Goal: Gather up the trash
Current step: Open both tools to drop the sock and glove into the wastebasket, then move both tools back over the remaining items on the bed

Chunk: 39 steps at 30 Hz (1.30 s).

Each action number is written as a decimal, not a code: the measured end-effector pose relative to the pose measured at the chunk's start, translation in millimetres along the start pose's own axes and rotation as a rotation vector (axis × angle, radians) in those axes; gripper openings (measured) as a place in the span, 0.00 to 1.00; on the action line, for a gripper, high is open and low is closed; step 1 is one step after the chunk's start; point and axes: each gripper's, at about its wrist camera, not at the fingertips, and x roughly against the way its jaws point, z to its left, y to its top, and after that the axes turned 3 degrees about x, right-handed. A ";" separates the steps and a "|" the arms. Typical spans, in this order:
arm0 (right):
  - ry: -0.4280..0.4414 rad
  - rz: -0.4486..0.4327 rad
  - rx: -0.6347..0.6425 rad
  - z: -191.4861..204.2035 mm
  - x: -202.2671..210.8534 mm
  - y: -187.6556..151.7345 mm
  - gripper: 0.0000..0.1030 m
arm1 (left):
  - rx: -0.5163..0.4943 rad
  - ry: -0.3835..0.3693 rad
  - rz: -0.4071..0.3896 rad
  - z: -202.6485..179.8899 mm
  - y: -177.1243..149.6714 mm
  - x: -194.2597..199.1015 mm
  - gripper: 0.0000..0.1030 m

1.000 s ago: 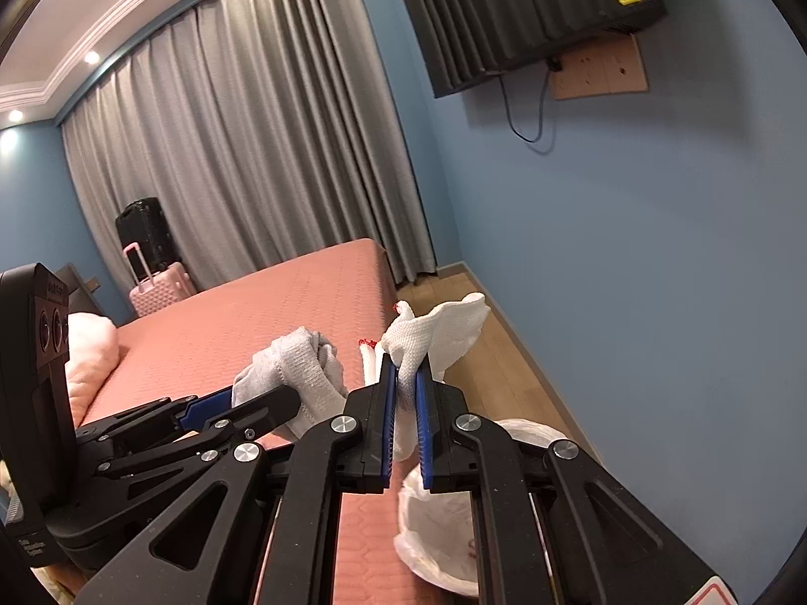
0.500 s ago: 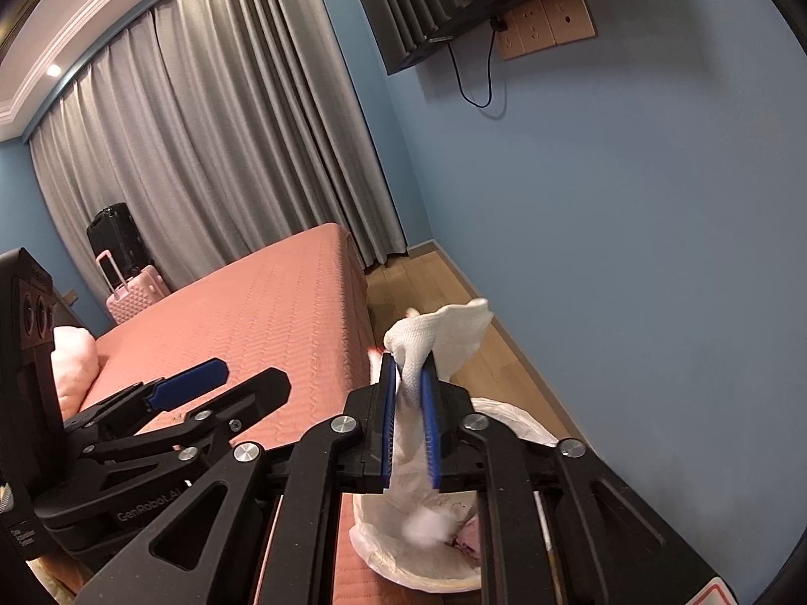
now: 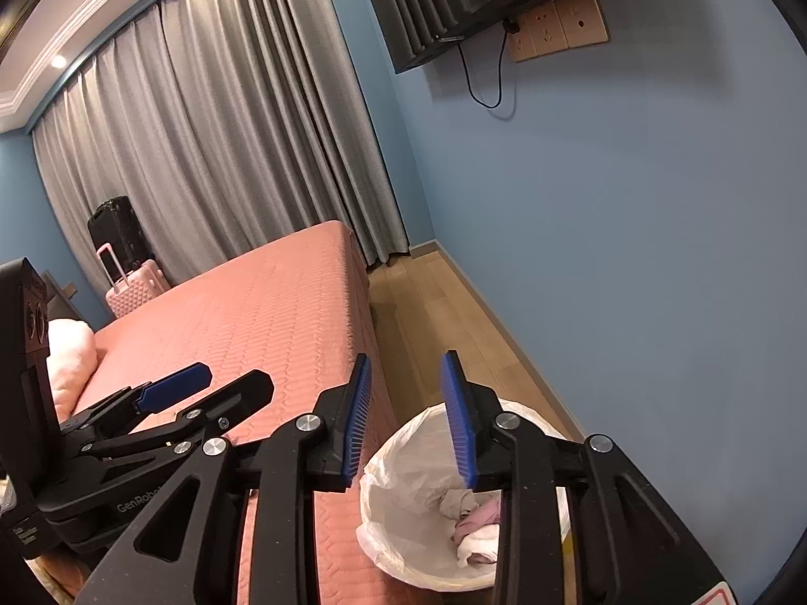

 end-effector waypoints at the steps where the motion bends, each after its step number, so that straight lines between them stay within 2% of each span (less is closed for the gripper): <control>1: 0.001 0.000 0.006 3.3 0.8 -1.0 0.29 | 0.003 0.003 0.000 1.7 -0.5 0.7 0.69; 5: 0.011 0.007 0.027 17.8 0.7 -3.3 0.33 | 0.024 0.016 -0.001 10.5 -2.5 5.0 0.69; 12: 0.052 0.035 0.052 44.7 -3.5 -15.8 0.33 | 0.070 0.057 -0.002 36.3 -10.6 16.2 0.69; 26: 0.154 0.119 0.136 122.2 -24.4 -49.0 0.33 | 0.194 0.173 0.008 107.6 -35.6 40.0 0.69; 30: 0.173 0.142 0.160 142.6 -30.9 -59.7 0.40 | 0.230 0.200 0.007 128.5 -42.3 46.9 0.69; 32: 0.185 0.157 0.171 153.0 -34.7 -64.9 0.40 | 0.251 0.212 0.009 139.5 -46.6 49.9 0.69; 36: 0.203 0.194 0.189 174.8 -48.7 -75.4 0.40 | 0.281 0.249 0.014 163.2 -60.4 56.7 0.75; 39: 0.217 0.230 0.199 187.2 -64.0 -84.7 0.40 | 0.308 0.284 0.028 181.7 -70.7 58.6 0.76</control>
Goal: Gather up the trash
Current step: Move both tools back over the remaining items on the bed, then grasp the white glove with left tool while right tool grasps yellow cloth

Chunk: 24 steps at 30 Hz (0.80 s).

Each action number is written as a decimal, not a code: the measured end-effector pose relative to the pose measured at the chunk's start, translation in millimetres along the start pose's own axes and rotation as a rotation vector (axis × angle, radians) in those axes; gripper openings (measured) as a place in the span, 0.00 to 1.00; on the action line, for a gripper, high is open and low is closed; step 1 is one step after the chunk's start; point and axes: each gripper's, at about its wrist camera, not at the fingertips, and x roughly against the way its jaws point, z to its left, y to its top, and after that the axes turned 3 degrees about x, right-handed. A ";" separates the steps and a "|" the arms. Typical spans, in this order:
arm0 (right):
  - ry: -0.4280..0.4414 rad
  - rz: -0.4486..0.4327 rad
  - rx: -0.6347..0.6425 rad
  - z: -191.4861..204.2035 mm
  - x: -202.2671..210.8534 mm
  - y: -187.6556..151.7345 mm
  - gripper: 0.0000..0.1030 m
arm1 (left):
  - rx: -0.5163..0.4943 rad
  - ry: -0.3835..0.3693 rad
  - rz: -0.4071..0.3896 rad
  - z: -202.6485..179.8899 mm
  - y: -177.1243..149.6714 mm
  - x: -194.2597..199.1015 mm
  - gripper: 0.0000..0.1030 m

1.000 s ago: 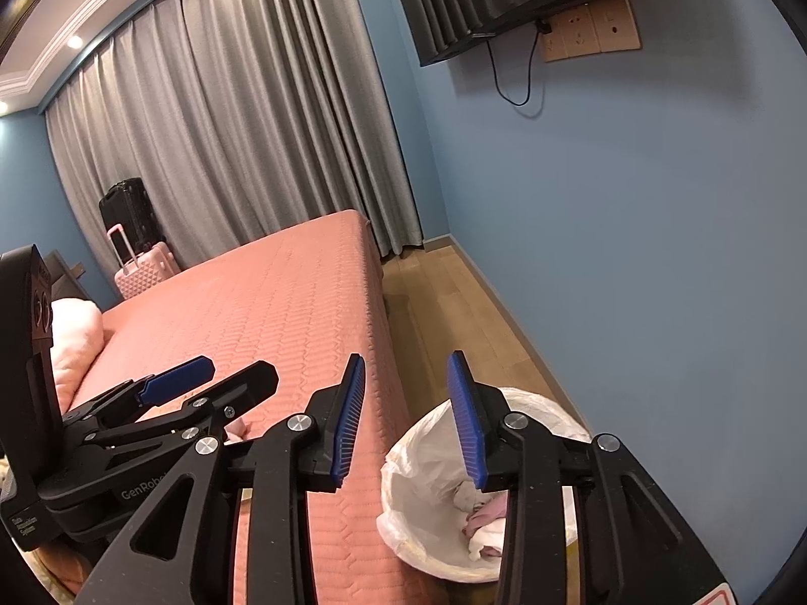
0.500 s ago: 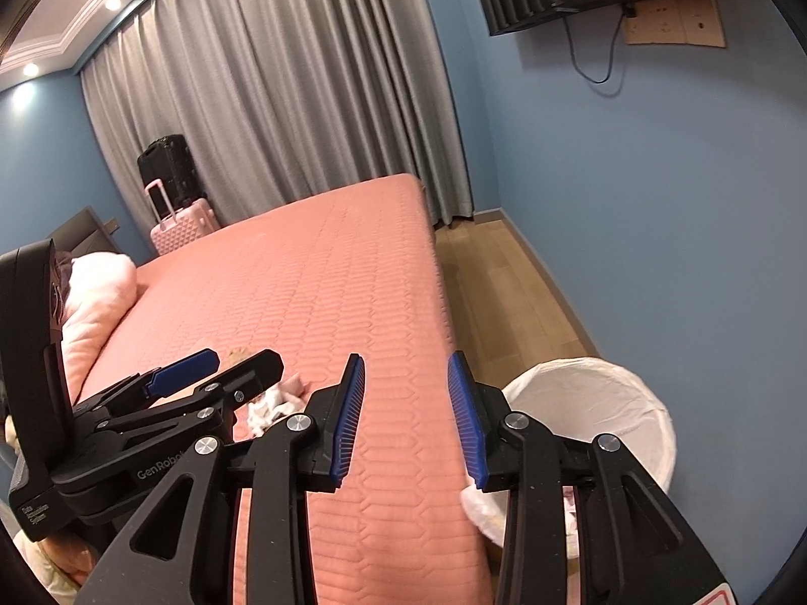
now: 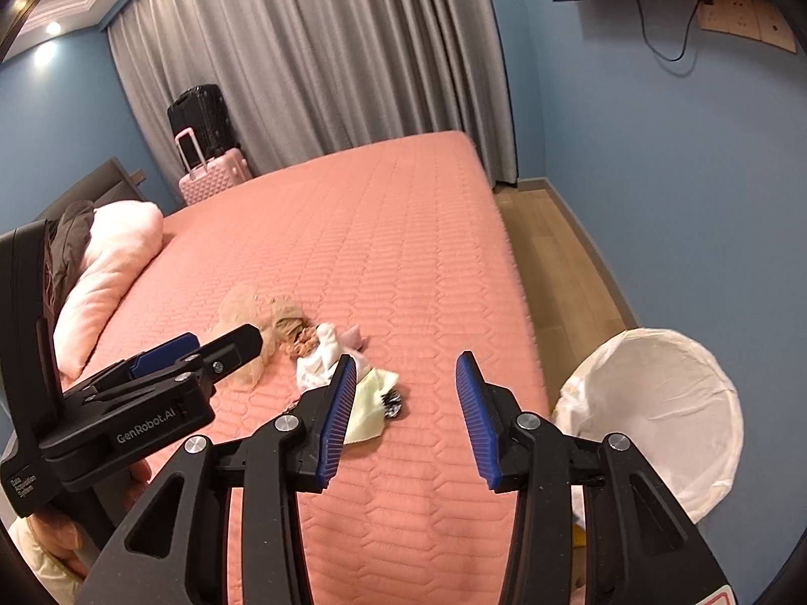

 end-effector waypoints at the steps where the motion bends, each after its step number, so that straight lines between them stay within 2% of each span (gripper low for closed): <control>1: 0.005 0.011 0.003 5.0 -5.9 -2.4 0.40 | 0.014 0.009 0.006 7.6 -1.6 -1.6 0.76; 8: 0.033 0.102 0.030 29.5 -56.4 -19.7 0.40 | 0.068 0.082 0.045 56.4 -16.6 -12.9 0.76; 14: 0.045 0.179 0.040 39.2 -102.7 -33.6 0.40 | 0.114 0.109 0.098 88.0 -28.6 -29.5 0.77; 24: 0.062 0.282 0.030 38.6 -169.5 -50.2 0.40 | 0.138 0.111 0.167 105.0 -36.5 -58.7 0.77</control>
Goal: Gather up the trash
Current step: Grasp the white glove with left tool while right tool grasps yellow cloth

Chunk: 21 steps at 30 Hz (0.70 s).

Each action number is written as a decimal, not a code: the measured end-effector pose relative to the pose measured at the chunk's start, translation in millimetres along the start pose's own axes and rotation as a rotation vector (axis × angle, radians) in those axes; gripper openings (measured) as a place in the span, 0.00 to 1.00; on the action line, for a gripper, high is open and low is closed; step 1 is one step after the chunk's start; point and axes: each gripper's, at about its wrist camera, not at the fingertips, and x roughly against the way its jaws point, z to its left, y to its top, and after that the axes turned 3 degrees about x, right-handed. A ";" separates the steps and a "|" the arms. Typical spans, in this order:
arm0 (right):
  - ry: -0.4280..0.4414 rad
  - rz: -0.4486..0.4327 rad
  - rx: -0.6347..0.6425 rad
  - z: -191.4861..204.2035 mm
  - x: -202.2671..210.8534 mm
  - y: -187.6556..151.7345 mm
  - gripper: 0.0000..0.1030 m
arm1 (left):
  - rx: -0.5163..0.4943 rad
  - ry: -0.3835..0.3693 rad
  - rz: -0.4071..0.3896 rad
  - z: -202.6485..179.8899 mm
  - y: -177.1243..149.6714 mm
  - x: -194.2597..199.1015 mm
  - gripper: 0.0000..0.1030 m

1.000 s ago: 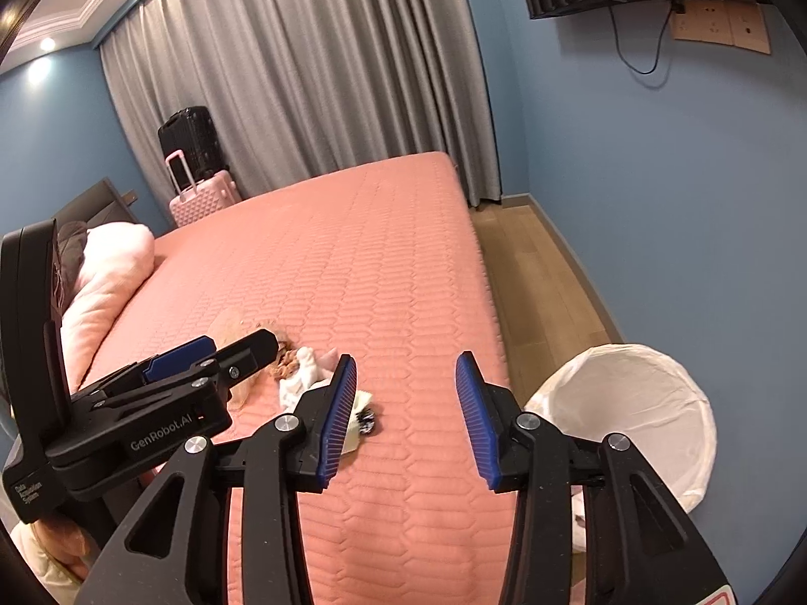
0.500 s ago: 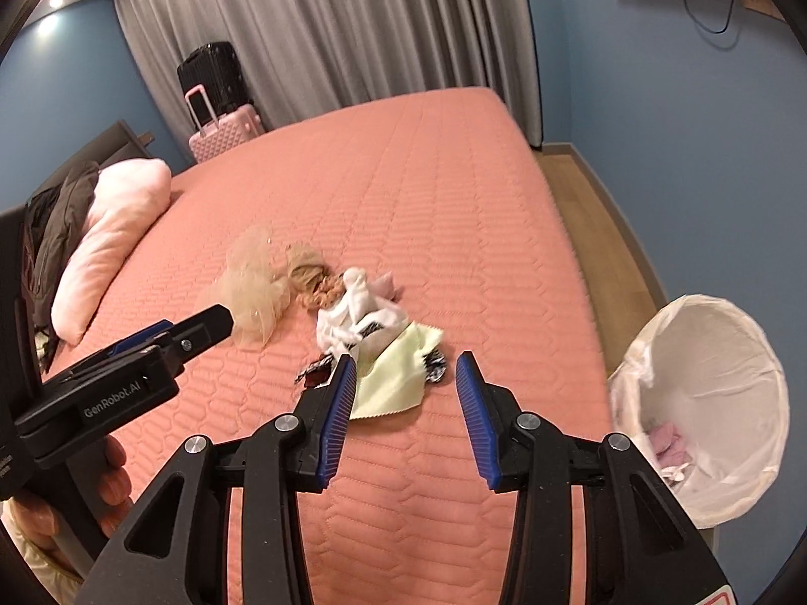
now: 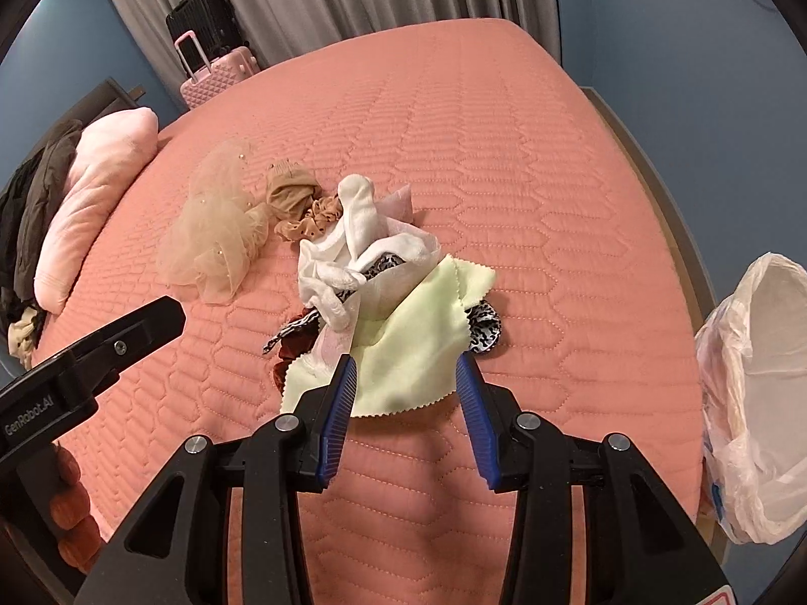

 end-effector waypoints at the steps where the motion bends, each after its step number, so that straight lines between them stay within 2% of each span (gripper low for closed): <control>1: 0.001 0.007 -0.003 -0.7 -4.5 0.1 0.40 | -0.001 -0.001 0.006 -0.5 0.3 -3.6 0.77; 4: 0.018 0.026 -0.017 -3.8 -17.2 -0.1 0.35 | 0.001 -0.006 0.022 -3.5 2.3 -14.0 0.77; 11: 0.051 0.051 -0.037 -8.4 -30.4 -2.4 0.05 | 0.014 -0.042 0.048 -15.5 12.7 -39.1 0.77; 17: 0.073 0.037 -0.055 -13.5 -26.8 -5.3 0.02 | 0.036 -0.059 0.071 -23.9 28.1 -67.4 0.76; 21: 0.082 0.027 -0.050 -14.6 -21.1 -4.7 0.02 | 0.029 -0.071 0.102 -26.7 31.4 -83.2 0.56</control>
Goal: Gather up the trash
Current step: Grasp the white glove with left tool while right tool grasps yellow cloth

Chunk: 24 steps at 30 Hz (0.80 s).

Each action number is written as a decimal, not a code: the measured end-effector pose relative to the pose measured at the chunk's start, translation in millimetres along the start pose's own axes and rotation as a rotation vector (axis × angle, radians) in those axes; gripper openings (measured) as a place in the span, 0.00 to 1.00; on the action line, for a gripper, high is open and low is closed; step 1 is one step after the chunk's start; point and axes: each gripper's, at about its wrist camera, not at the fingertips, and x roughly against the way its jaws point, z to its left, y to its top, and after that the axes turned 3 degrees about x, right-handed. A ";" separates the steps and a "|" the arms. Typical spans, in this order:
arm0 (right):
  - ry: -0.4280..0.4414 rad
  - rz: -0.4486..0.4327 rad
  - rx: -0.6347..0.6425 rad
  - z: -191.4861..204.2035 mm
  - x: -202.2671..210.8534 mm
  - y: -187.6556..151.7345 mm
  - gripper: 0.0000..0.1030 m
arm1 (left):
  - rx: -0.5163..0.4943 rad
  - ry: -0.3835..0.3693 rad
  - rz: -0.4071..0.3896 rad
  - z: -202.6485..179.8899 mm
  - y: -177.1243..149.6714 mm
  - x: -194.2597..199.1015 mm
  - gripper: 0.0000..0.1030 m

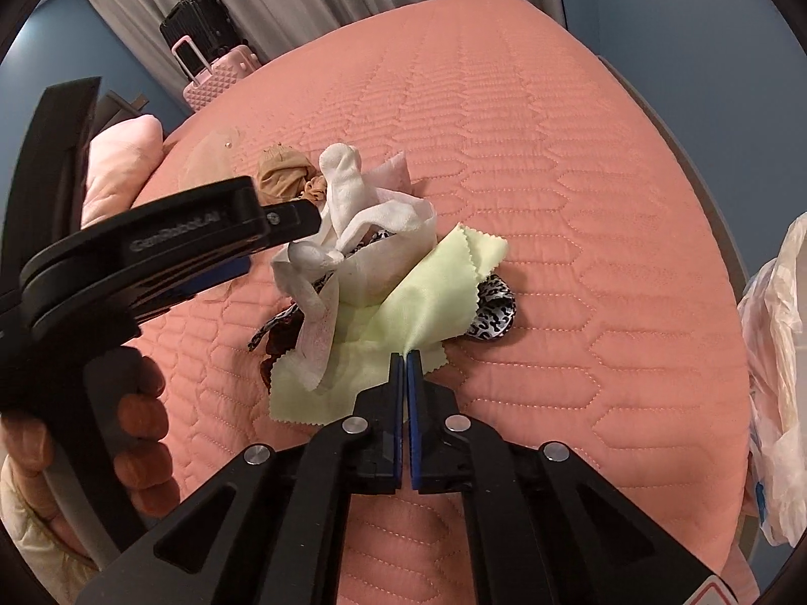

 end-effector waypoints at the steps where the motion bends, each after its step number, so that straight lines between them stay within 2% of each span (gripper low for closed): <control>1: -0.001 -0.004 0.003 0.1 1.5 0.2 0.02 | -0.003 -0.001 0.006 -0.1 -0.2 -2.3 0.48; 4: 0.009 -0.015 -0.001 -1.2 7.8 1.9 0.02 | -0.020 -0.016 0.022 -0.3 -3.1 -4.2 0.24; 7: 0.017 -0.032 -0.001 -0.4 16.6 3.5 0.02 | -0.035 -0.014 0.001 -0.1 -6.4 4.1 0.10; 15: 0.029 -0.113 0.006 5.0 58.4 8.8 0.02 | -0.075 -0.045 -0.077 -5.4 -7.3 51.1 0.07; 24: 0.025 -0.264 0.022 4.3 137.7 27.9 0.02 | -0.139 -0.093 -0.191 -31.5 -3.1 125.9 0.07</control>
